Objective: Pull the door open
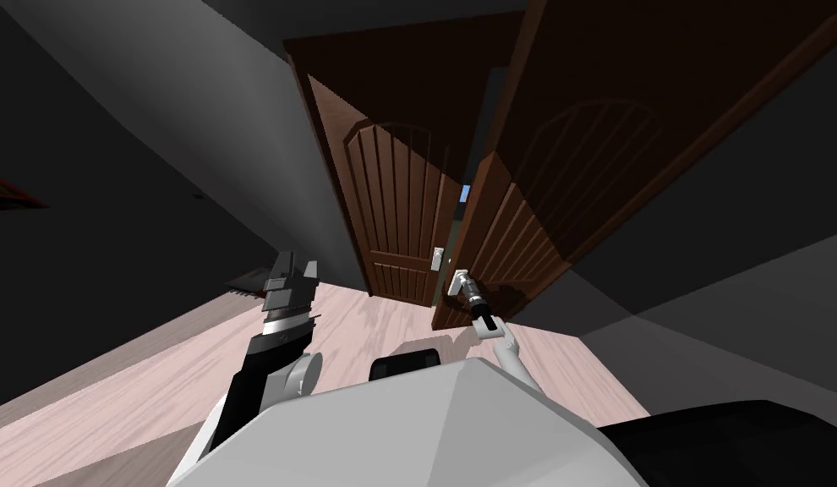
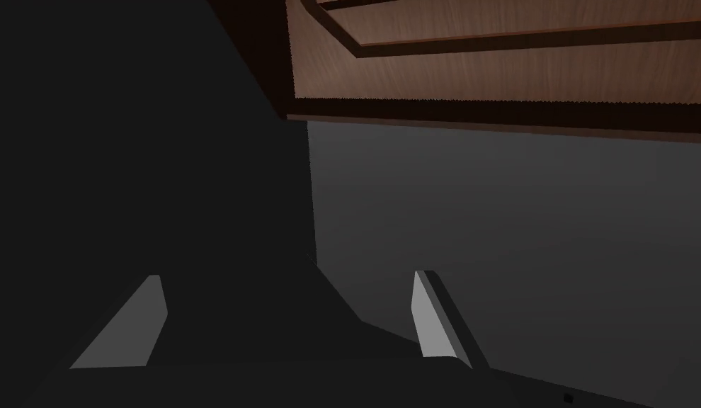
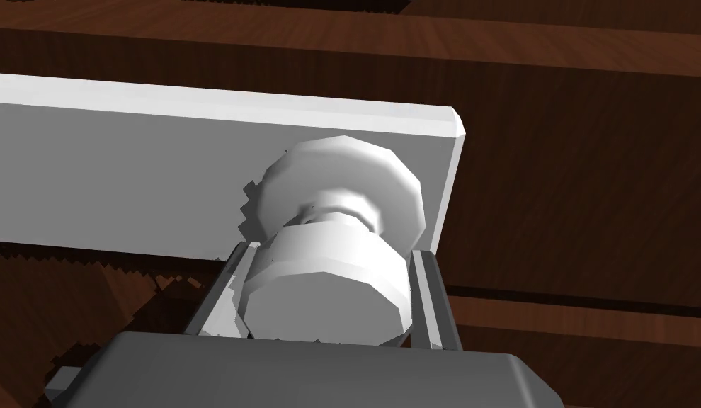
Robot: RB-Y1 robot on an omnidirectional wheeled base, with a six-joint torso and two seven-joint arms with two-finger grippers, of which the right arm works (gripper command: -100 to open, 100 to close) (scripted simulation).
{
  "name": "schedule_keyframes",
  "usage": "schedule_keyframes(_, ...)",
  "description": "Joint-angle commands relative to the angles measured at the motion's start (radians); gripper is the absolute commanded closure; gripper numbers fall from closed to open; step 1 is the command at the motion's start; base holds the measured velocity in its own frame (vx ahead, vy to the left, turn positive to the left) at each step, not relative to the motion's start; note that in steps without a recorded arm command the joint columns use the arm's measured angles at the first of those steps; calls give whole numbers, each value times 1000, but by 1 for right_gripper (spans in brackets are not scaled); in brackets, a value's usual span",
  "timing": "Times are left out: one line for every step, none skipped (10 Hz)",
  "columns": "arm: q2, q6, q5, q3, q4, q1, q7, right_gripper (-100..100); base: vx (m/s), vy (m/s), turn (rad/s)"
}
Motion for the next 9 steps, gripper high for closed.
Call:
schedule_keyframes(-19,-3,2,16,-10,8,-21,100,-251,-96,174)
schedule_keyframes(-28,-9,5,38,-20,9,-35,100,-199,-119,183)
schedule_keyframes(-35,-13,8,59,-29,9,-47,100,-167,-117,169)
schedule_keyframes(-41,-18,11,76,-37,8,-58,100,-161,-101,161)
schedule_keyframes(-36,-17,9,64,-16,2,-48,100,-69,-45,57)
schedule_keyframes(-54,-34,14,83,-27,16,-70,100,-138,-70,138)
schedule_keyframes(-65,-42,17,90,-33,25,-82,100,-232,-110,151)
schedule_keyframes(-76,-52,19,99,-40,35,-95,100,-232,-60,126)
schedule_keyframes(-94,-68,23,113,-51,51,-115,100,-254,-66,125)
